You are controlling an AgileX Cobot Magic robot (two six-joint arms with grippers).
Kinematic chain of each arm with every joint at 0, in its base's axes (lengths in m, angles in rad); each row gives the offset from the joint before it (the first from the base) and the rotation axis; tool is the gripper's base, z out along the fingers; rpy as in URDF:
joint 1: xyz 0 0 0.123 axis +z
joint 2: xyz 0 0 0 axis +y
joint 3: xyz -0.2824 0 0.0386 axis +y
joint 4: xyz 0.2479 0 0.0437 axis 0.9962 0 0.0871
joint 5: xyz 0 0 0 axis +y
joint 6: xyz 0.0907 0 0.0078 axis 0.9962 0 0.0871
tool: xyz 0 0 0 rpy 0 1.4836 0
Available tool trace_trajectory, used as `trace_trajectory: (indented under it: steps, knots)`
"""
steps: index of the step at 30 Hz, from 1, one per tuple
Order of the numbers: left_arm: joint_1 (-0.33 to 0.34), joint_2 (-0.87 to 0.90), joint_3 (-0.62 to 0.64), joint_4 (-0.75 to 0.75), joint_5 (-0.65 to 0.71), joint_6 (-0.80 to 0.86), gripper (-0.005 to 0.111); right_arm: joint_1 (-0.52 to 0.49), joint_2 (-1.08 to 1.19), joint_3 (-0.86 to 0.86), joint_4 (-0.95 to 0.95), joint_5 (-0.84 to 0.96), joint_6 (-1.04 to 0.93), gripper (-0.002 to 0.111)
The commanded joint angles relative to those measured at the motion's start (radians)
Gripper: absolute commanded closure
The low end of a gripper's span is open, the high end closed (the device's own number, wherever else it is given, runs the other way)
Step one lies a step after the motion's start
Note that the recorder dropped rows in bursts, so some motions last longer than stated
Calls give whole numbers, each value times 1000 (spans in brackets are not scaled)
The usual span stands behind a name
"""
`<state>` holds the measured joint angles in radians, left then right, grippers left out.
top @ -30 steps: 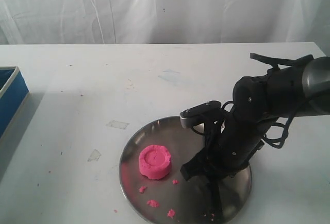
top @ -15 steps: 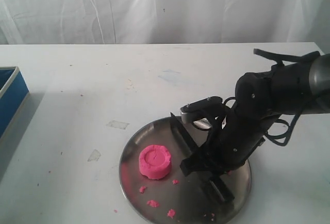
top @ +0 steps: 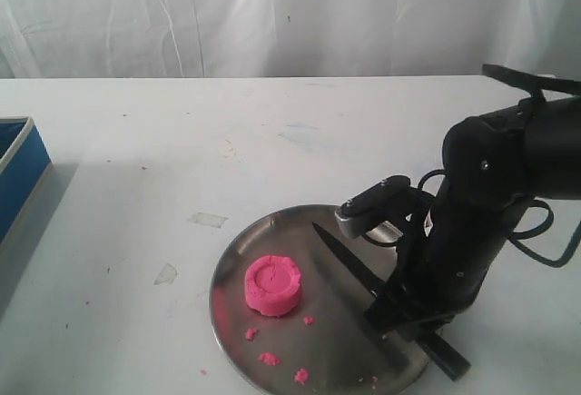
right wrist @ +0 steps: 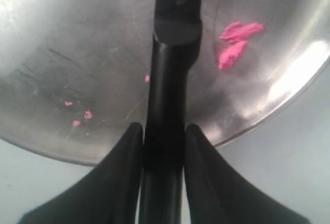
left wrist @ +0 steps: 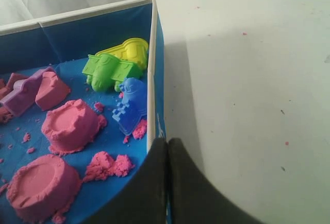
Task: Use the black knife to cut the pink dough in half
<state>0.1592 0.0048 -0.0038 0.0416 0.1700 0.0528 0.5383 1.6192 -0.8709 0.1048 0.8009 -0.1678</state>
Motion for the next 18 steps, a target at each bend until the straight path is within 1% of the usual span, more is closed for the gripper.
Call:
trace_trajectory:
  steps: [1,3,5,11,13,15,18]
  knots:
    - [-2,-5,4,-11,-5,-1,107,2,43,12,-52,10,-15,108]
    - [-2,-5,4,-11,-5,-1,107,2,48,12,-52,13,-15,107]
    - [-2,-5,4,-11,-5,-1,107,2,50,12,-52,16,-15,103]
    - [-2,-5,4,-11,-5,-1,107,2,50,12,-55,61,-12,82]
    - [-2,-5,4,-11,-5,-1,107,2,50,12,-55,63,-12,77]
    - [-2,-5,4,-11,-5,-1,107,2,50,12,-59,63,-12,74]
    - [-2,-5,4,-11,-5,-1,107,2,50,12,-72,53,-12,74]
